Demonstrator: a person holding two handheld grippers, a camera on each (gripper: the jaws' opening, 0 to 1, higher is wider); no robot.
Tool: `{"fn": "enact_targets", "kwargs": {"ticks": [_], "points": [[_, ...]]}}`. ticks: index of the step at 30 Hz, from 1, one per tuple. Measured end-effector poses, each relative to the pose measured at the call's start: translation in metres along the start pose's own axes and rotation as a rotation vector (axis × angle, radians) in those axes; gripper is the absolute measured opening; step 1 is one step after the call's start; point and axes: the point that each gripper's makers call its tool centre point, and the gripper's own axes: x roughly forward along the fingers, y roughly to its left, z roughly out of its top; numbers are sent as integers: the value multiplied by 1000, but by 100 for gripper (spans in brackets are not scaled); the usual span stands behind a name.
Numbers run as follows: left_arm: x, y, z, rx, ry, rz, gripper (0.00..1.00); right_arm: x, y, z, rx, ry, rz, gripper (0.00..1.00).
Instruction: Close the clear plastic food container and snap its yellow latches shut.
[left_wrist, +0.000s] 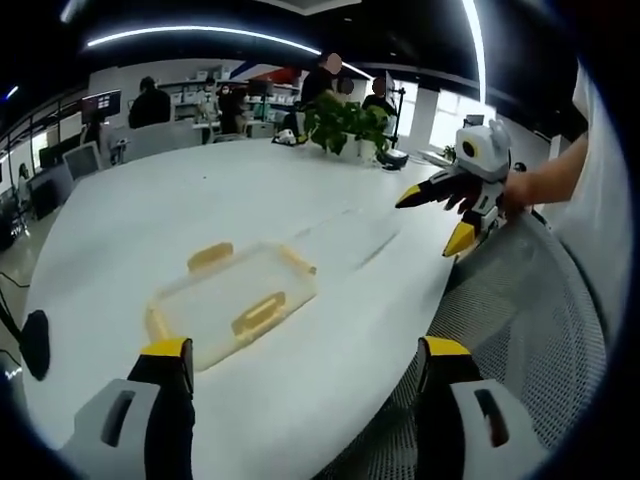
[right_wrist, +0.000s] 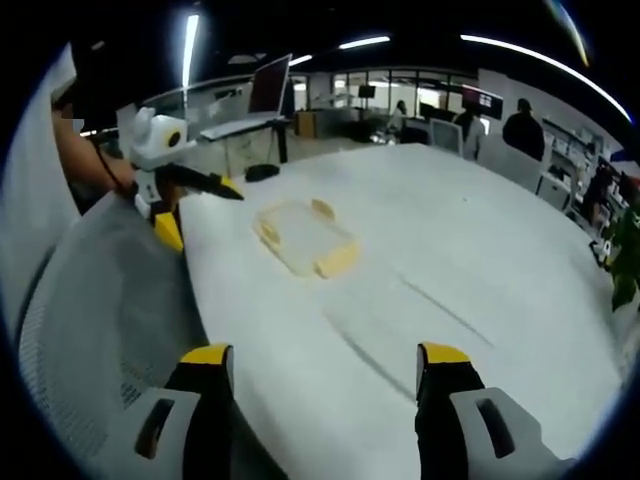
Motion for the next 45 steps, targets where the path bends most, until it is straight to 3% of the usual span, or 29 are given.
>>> {"fn": "enact_targets", "kwargs": {"ticks": [24,45], "points": [[2,21,-6,57,83,-28,88,21,5,23,-100,21,71,72],[1,52,-16,128,164,-47,86,47,2,42,-203,70,135,69]]}}
